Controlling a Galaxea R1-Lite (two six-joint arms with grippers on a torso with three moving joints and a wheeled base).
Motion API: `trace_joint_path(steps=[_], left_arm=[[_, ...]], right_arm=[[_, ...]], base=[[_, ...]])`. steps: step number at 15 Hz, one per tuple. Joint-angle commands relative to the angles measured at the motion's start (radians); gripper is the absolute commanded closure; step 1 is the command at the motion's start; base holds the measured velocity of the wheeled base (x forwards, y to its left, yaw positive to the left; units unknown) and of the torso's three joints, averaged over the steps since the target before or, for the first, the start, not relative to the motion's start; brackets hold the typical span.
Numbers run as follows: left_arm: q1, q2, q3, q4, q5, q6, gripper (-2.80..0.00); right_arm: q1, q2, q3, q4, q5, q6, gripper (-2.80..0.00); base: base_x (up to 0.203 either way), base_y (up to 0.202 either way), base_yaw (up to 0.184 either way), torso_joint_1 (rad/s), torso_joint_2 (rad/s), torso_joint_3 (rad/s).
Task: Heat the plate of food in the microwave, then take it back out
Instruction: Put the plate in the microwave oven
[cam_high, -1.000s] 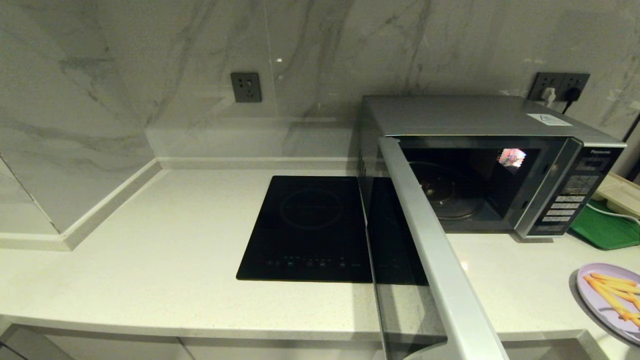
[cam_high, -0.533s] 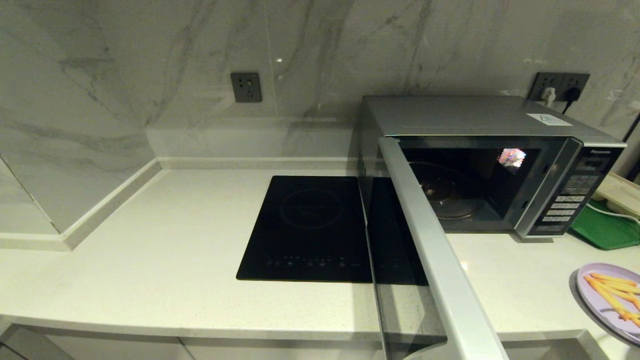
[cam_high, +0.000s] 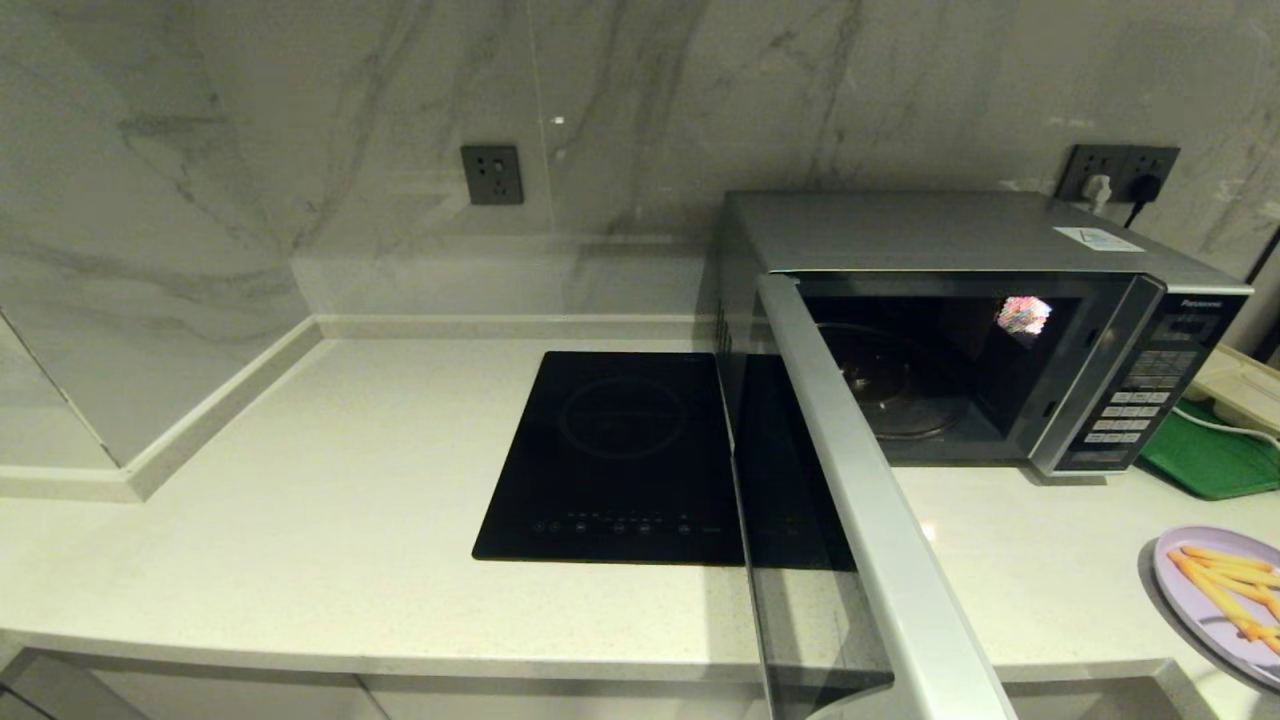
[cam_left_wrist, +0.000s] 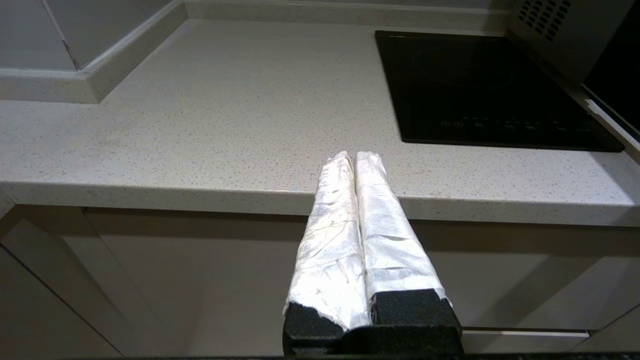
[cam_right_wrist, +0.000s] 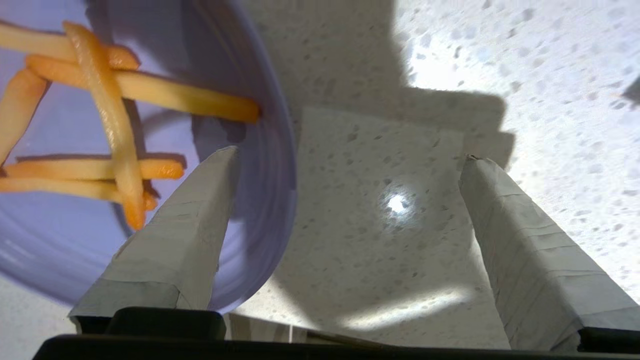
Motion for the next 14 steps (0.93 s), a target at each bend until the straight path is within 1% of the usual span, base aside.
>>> trace_joint_path(steps=[1, 9, 10, 14], left_arm=[[0.0, 0.0, 0.0, 0.0, 0.0, -0.001, 0.0], [0.0, 0.0, 0.0, 0.0, 0.0, 0.0, 0.0], [0.0, 0.0, 0.0, 0.0, 0.0, 0.0, 0.0], [0.0, 0.0, 0.0, 0.0, 0.0, -0.001, 0.0]], right_arm=[[0.0, 0.006, -0.001, 0.001, -0.005, 0.004, -2.8], [0.002, 0.02, 0.005, 0.0, -0.005, 0.004, -2.8], [0.001, 0.02, 0.005, 0.0, -0.005, 0.004, 0.0], [0.0, 0.013, 0.01, 0.0, -0.004, 0.005, 0.0]], base=[[0.0, 0.0, 0.0, 0.0, 0.0, 0.0], [0.0, 0.0, 0.0, 0.0, 0.0, 0.0], [0.0, 0.0, 0.0, 0.0, 0.0, 0.0], [0.0, 0.0, 0.0, 0.0, 0.0, 0.0]])
